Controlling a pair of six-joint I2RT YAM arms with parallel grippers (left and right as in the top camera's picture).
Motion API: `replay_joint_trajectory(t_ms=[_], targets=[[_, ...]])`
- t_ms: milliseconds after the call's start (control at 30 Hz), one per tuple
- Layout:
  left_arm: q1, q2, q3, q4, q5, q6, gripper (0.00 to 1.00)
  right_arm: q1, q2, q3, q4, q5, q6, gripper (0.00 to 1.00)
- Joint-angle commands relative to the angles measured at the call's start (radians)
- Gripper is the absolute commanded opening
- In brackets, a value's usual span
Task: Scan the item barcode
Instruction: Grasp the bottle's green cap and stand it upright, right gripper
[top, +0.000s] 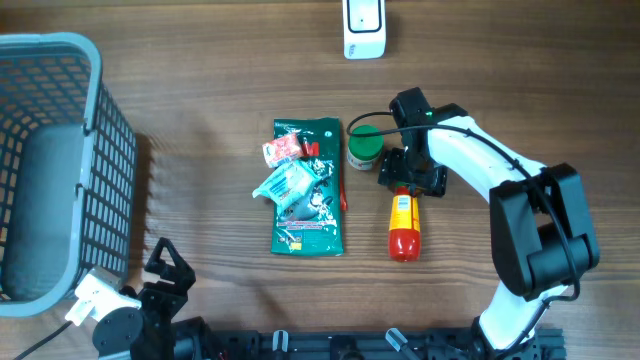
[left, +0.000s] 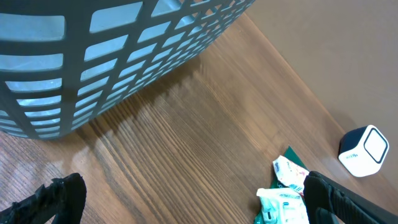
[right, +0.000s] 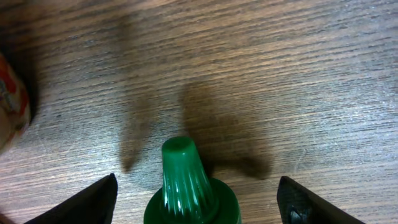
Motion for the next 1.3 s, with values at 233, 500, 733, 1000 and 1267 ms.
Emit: replay_joint_trajectory(t_ms=[233, 500, 733, 1000, 1267], targets=[[0.002, -0.003, -0.003, 0.000, -0.013, -0.006, 1.00, -0.008, -0.005, 0.027, -0.043, -0.011, 0.030, 0.93], [0.002, -0.003, -0.003, 0.000, -0.013, -0.006, 1.00, -0.008, -0.154, 0.037, -0.045, -0.011, 0.029, 1.00], [0.002, -0.003, -0.003, 0.000, -0.013, -0.006, 1.00, -0.008, -0.254, 0.037, -0.040, -0.011, 0.027, 1.00], [0.002, -0.003, -0.003, 0.000, -0.013, -0.006, 1.00, -0.008, -0.253, 0.037, -0.022, 0.098, -0.002, 1.00], [0.002, -0.003, -0.003, 0.000, -0.013, -0.006, 1.00, -0.008, -0.178, 0.037, -0.008, 0.037, -0.048, 0.99]])
